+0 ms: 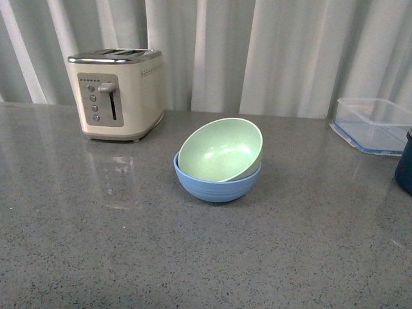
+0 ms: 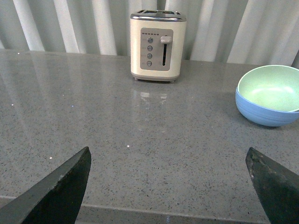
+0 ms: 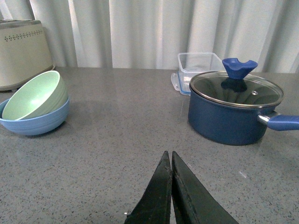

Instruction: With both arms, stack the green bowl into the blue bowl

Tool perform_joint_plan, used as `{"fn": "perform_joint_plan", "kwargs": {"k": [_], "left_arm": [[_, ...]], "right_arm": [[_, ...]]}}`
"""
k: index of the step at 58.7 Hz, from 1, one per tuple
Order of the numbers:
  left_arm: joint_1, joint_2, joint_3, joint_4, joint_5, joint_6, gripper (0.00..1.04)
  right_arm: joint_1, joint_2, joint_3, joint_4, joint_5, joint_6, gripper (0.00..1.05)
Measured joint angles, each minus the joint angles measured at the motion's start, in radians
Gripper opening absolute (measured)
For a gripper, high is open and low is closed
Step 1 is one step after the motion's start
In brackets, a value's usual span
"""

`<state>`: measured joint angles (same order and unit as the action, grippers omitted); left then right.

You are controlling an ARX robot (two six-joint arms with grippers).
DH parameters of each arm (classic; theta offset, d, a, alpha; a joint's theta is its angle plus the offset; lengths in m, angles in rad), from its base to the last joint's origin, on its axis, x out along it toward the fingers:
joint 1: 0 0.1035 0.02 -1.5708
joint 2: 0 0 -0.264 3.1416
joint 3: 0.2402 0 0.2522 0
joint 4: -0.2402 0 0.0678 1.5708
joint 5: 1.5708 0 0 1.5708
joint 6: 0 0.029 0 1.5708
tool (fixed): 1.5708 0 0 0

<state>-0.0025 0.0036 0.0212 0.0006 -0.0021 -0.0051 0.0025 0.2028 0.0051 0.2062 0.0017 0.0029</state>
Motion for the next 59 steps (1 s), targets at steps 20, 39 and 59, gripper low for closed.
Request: {"fn": "perform_joint_plan", "kwargs": {"k": [20, 39, 59], "left_arm": [[0.0, 0.0, 0.0, 0.0, 0.0, 0.0, 0.98], [0.0, 0.0, 0.0, 0.0, 0.0, 0.0, 0.98], [0.0, 0.0, 0.0, 0.0, 0.0, 0.0, 0.98]], "right_arm": [[0.0, -0.198, 0.0, -0.202, -0.003, 0.0, 0.01], [0.0, -0.198, 0.0, -0.204, -0.003, -0.001, 0.34], [0.0, -0.198, 0.0, -0.204, -0.003, 0.0, 0.97]]}}
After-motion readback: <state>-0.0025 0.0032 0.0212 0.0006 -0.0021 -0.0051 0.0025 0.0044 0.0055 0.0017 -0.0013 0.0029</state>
